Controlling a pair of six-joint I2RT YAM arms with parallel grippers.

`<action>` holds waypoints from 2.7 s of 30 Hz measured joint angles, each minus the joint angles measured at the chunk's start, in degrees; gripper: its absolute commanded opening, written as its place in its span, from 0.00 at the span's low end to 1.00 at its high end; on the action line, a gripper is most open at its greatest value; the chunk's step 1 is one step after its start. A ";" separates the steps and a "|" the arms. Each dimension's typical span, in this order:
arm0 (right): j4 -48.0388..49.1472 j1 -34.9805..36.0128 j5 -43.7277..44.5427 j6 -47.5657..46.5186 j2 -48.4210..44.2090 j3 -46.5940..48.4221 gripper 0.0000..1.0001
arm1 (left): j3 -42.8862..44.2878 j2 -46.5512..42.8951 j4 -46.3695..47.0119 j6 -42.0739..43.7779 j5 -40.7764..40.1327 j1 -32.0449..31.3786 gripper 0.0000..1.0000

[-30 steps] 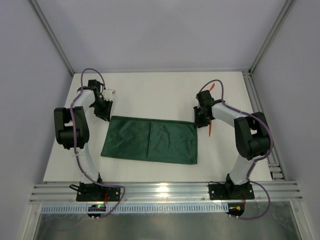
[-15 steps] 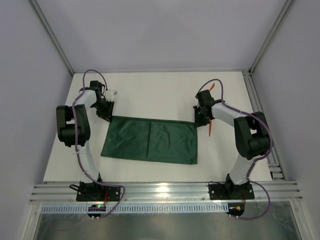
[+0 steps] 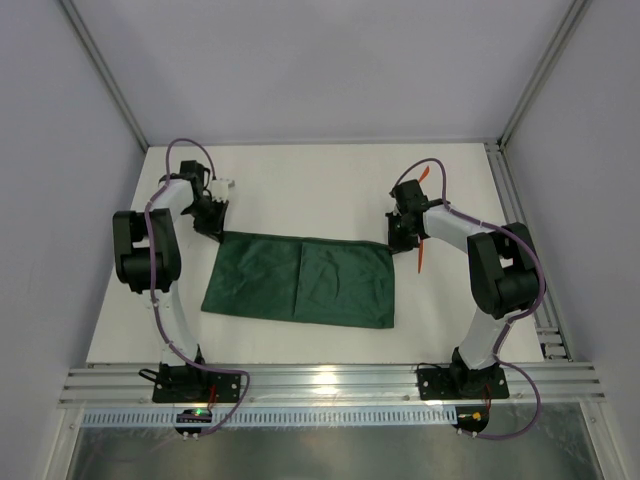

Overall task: Fold the napkin into a case and place the utensils inside
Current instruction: Move the rectangle-folded napkin to the center of the board, then smooth out the rectangle-folded napkin at the center of the board.

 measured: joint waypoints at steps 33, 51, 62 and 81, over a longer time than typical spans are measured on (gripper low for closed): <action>-1.75 -0.39 1.53 -2.10 -2.38 3.23 0.04 | 0.46 -6.14 1.88 -0.48 1.16 -0.13 0.00; 0.22 -2.49 0.37 -2.34 4.20 5.68 0.04 | 4.46 0.94 4.59 -1.66 -0.68 -0.87 0.03; -1.84 -2.51 0.87 -2.89 3.02 7.32 0.50 | 4.61 -0.59 4.48 -2.38 -4.13 -1.09 0.48; 3.23 17.84 -1.14 15.34 -27.54 -26.51 0.05 | -26.51 -19.43 -2.73 3.65 -9.16 -4.98 0.22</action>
